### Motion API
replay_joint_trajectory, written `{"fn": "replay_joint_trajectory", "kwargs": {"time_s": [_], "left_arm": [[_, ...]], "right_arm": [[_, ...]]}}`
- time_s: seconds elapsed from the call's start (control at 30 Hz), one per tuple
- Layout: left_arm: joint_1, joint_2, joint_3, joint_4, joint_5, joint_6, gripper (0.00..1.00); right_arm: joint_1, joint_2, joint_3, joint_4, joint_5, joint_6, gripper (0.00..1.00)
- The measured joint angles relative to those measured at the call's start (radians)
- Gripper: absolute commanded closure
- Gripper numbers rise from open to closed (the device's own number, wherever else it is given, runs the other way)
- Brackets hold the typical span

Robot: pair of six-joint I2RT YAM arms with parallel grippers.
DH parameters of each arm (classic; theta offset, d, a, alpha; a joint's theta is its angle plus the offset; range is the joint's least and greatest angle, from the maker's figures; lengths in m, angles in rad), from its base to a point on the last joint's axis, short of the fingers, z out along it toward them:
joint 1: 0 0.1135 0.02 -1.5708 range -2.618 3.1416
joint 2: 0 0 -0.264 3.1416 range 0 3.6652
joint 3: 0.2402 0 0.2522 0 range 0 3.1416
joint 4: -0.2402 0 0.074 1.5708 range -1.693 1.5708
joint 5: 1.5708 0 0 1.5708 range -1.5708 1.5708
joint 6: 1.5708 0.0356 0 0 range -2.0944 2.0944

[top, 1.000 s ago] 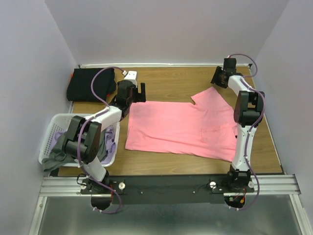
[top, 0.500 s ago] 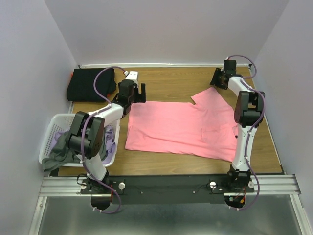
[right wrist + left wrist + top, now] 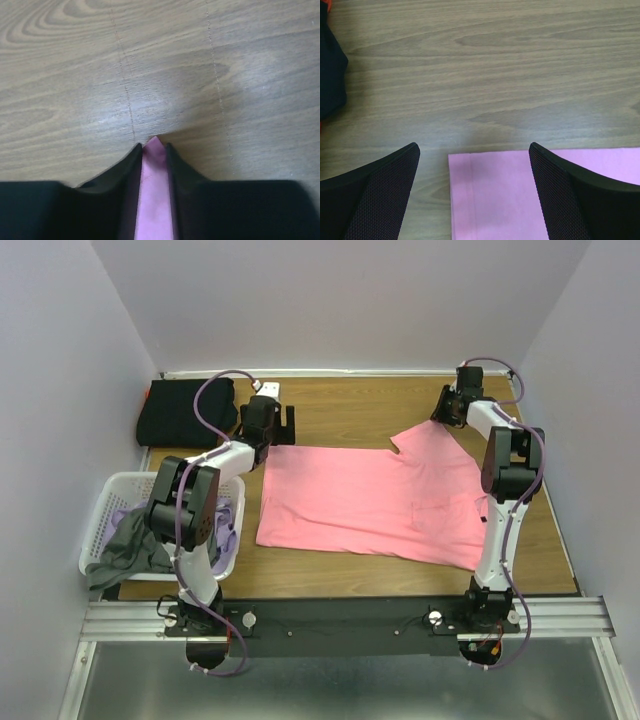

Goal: Fold and stack the t-shirts
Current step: Fold the tshirt

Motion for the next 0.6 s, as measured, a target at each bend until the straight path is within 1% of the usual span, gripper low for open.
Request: {"fn": "replay_joint_trajectory", "kwargs": {"time_s": [0.1,0.2,0.27,0.33,0.37,0.43,0.53,0.6], "left_arm": [[0.012,0.035,0.029,-0.016,0.001,-0.006,0.06],[0.016,0.08,0.064,-0.042,0.002,-0.013,0.1],[0.021,0.107,0.085,-0.055,0.003,-0.018,0.14],[0.023,0.131,0.097,-0.071,0.003,-0.021,0.15],[0.023,0.138,0.098,-0.087,0.003,-0.026,0.18],[0.024,0.14,0.098,-0.11,0.003,-0.035,0.19],[0.027,0.14,0.098,-0.123,0.003,-0.051,0.26],[0.029,0.14,0.098,-0.136,0.003,-0.064,0.28]], "right_arm": [[0.0,-0.001,-0.006,0.001,-0.002,-0.006,0.82],[0.0,-0.001,-0.007,0.0,-0.003,-0.008,0.85],[0.0,-0.002,-0.008,0.0,-0.005,-0.008,0.86],[0.0,-0.003,-0.011,0.0,-0.006,-0.009,0.86],[0.0,-0.003,-0.011,0.0,-0.007,-0.009,0.86],[0.0,-0.004,-0.012,0.0,-0.01,-0.009,0.86],[0.0,-0.005,-0.014,0.0,-0.02,-0.008,0.86],[0.0,-0.005,-0.014,0.0,-0.027,-0.008,0.86]]}}
